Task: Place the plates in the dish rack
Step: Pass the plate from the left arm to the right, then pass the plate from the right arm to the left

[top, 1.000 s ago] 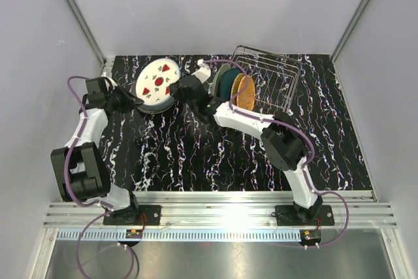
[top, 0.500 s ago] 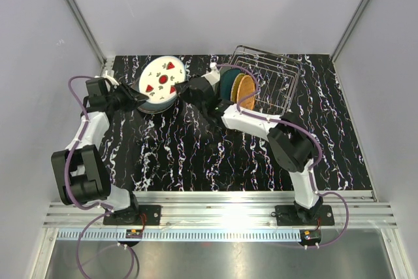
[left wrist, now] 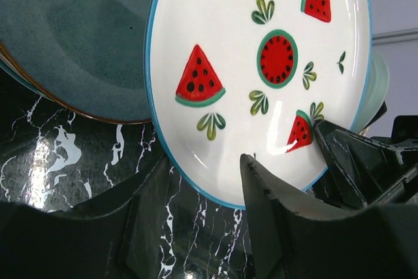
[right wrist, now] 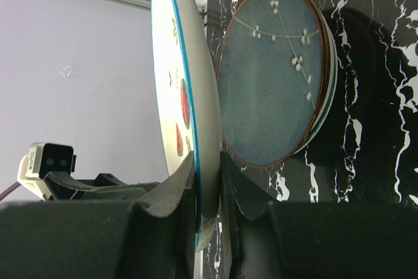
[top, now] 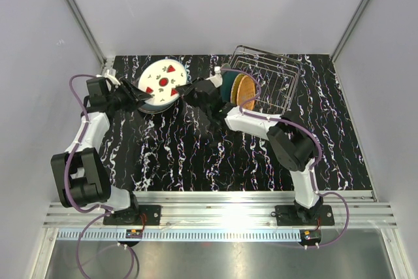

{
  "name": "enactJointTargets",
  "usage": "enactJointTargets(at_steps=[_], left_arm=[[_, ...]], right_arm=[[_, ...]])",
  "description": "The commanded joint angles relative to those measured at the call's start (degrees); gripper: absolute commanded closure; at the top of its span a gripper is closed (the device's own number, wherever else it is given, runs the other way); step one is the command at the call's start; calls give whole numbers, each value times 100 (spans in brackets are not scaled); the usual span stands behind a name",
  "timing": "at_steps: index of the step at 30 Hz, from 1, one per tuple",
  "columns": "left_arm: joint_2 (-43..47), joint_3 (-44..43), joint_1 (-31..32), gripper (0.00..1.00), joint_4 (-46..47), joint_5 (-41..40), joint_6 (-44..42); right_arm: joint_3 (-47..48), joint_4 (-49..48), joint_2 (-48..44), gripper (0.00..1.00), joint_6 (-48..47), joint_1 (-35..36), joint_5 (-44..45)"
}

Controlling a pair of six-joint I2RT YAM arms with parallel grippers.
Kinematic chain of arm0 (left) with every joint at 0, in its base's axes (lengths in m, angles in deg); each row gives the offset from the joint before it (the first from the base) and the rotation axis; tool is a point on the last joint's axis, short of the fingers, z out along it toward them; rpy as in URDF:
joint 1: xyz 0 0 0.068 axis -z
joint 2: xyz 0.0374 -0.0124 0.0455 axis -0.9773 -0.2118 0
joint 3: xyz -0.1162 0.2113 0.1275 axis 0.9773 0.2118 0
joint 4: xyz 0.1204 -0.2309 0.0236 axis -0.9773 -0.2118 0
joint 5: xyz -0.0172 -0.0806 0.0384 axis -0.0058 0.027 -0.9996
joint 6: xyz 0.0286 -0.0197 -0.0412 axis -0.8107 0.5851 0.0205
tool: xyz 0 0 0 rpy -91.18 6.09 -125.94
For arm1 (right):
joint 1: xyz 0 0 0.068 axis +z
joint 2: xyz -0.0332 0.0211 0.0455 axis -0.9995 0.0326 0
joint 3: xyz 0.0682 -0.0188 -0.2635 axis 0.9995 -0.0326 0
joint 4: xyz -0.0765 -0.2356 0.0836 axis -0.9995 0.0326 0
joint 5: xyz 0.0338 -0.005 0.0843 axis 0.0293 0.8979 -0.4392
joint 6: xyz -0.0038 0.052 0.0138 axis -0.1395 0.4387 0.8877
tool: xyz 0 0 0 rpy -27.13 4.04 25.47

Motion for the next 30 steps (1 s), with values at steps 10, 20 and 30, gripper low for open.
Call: enactJointTargets(at_steps=[10,20,30], left_arm=[[340,-365,149,34,-329,-321,-361],[437,-163,26,38,136,38,79],[410,365,-264,50,1718,1111,1160]], right_arm=[[13,-1260,-1038,100,1,-24,-421],[-461,-1611,-1213,100,-8,-59,-1001],[-743,-1831,-1354,100,203,-235,-1362]])
